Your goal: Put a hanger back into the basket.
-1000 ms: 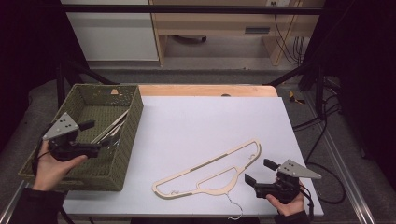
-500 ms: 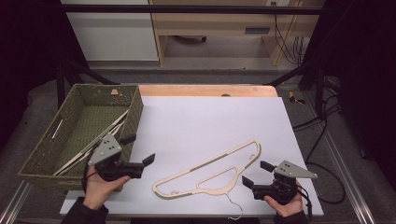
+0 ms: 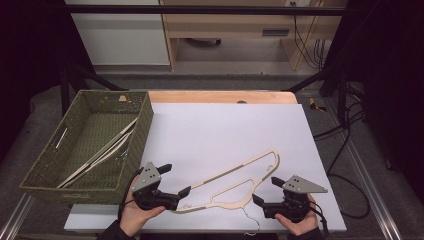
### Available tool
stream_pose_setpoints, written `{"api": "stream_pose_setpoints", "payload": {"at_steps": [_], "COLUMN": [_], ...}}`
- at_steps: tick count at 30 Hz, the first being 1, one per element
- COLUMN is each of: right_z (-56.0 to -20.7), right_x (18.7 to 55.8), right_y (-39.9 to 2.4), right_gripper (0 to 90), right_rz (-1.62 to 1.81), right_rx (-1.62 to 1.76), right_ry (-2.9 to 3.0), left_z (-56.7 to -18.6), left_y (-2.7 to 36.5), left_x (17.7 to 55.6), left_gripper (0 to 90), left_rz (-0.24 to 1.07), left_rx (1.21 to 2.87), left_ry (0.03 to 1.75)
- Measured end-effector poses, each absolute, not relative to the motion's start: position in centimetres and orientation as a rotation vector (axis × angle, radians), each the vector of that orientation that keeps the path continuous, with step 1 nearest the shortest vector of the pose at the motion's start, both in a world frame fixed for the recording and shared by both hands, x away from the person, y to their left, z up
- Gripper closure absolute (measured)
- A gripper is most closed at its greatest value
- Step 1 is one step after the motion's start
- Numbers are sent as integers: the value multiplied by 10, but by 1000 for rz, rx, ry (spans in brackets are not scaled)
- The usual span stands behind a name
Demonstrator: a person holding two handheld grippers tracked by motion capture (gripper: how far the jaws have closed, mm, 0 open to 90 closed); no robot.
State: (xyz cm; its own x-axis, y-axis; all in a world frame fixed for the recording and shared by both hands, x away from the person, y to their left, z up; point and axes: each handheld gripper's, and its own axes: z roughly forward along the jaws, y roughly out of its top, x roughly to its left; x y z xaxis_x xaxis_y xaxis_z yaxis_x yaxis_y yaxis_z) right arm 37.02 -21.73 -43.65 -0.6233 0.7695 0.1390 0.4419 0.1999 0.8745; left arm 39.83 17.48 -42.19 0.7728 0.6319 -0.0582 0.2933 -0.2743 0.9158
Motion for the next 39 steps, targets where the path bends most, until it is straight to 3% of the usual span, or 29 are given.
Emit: {"api": "stream_pose_setpoints", "payload": {"at_steps": [9,23,39], "right_z": [-445,-472,-480], "right_x": [365,358,346], "right_y": [-202,-176,-159], "right_gripper": [181,409,773], "right_rz": [1362,1204,1000], "right_rx": [1144,1229,1180], "right_ry": [2207,2352,2369], "left_z": [-437,-445,-451], "left_y": [166,165,164], "left_x": [397,396,396], "left_gripper": [57,59,67], "left_rz": [359,359,351], "left_rx": [1926,1946,1957], "left_ry": [701,715,727]}}
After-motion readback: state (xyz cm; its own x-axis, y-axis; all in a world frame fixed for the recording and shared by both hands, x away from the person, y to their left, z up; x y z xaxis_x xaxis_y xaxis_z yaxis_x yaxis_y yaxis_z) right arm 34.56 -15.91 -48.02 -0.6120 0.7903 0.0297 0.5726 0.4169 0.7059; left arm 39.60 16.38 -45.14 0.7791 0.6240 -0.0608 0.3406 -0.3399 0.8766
